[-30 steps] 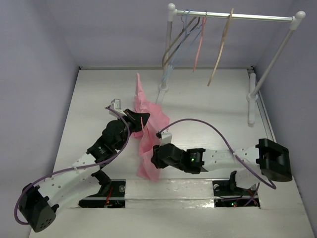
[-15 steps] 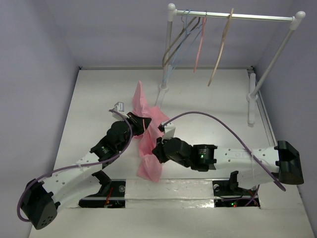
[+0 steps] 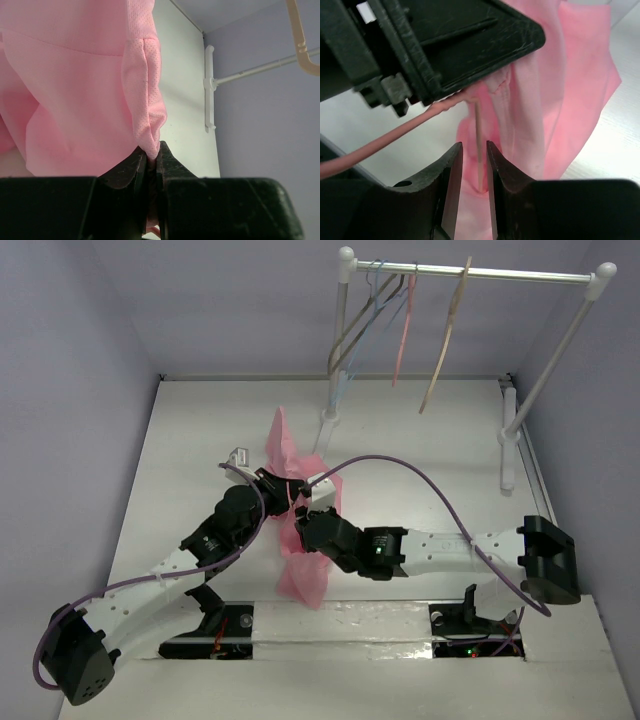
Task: Place the t-shirt on the hanger
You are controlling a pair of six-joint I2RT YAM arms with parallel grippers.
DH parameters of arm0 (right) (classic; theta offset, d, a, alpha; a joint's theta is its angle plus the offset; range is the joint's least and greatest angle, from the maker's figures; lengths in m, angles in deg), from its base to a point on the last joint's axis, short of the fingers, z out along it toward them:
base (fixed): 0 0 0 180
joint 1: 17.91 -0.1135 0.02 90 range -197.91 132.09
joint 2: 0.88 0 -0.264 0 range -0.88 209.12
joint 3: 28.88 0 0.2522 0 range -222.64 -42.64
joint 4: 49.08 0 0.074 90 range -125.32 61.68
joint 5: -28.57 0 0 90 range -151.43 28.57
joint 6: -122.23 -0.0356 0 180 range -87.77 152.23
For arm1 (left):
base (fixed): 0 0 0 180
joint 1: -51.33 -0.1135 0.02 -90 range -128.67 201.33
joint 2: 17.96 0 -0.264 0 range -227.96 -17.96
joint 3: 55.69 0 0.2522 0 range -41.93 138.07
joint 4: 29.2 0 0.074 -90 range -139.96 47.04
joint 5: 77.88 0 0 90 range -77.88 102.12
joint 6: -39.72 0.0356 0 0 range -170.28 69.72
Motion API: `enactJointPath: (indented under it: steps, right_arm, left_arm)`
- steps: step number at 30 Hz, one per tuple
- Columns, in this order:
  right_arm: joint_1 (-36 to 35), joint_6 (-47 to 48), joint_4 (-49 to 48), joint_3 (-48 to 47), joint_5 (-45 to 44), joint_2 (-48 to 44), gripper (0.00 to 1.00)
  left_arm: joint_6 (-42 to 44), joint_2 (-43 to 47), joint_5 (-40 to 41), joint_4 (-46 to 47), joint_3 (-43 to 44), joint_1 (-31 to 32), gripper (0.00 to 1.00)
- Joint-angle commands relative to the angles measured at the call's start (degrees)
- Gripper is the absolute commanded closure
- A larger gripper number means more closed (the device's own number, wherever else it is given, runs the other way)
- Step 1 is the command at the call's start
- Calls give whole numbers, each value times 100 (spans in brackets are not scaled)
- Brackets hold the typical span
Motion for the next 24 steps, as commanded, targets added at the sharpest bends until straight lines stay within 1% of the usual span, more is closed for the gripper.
enactJointPath:
  steps: [1,10,12,13,14,15,17,18,19,20,22,23,24]
  right_arm:
    - [66,37,-502,-160,-373,92,69]
    - [180,-227,-784,-90,-355,540,77]
    - [180,-341,-784,-46,-416,549,94]
    - [180,-393,-784,24,-443,523,98]
    - [180,-437,-818,77,-443,479,100]
    - [180,-455,-827,121,-434,392,100]
    - [180,-473,-723,191,-338,330,100]
    - [180,-482,-670,191,-285,295,100]
    - [180,-482,-626,209,-241,286,100]
    - [180,-517,-573,253,-180,268,100]
    - [180,-569,-634,349,-144,207,100]
    - [180,-596,-669,402,-109,198,100]
    - [180,-614,-687,472,-92,180,100]
  left_arm:
    - [-22,135,-43,18,-15,-9,100]
    - [-13,187,-105,1,2,-9,100]
    - [40,205,-35,-44,28,-9,100]
    - [75,196,1,-105,81,-9,100]
    - [127,187,36,-157,116,-9,100]
    - [258,135,149,-210,169,-9,91]
    - [408,82,281,-386,327,-9,77]
    - [618,12,369,-421,397,-88,64]
    - [733,-32,387,-517,554,-167,59]
    - [821,-154,396,-588,643,-420,52]
    - [1084,-296,256,-659,932,-720,46]
    - [1147,-366,177,-668,1021,-1026,45]
    - [1208,-497,-50,-676,1117,-1159,43]
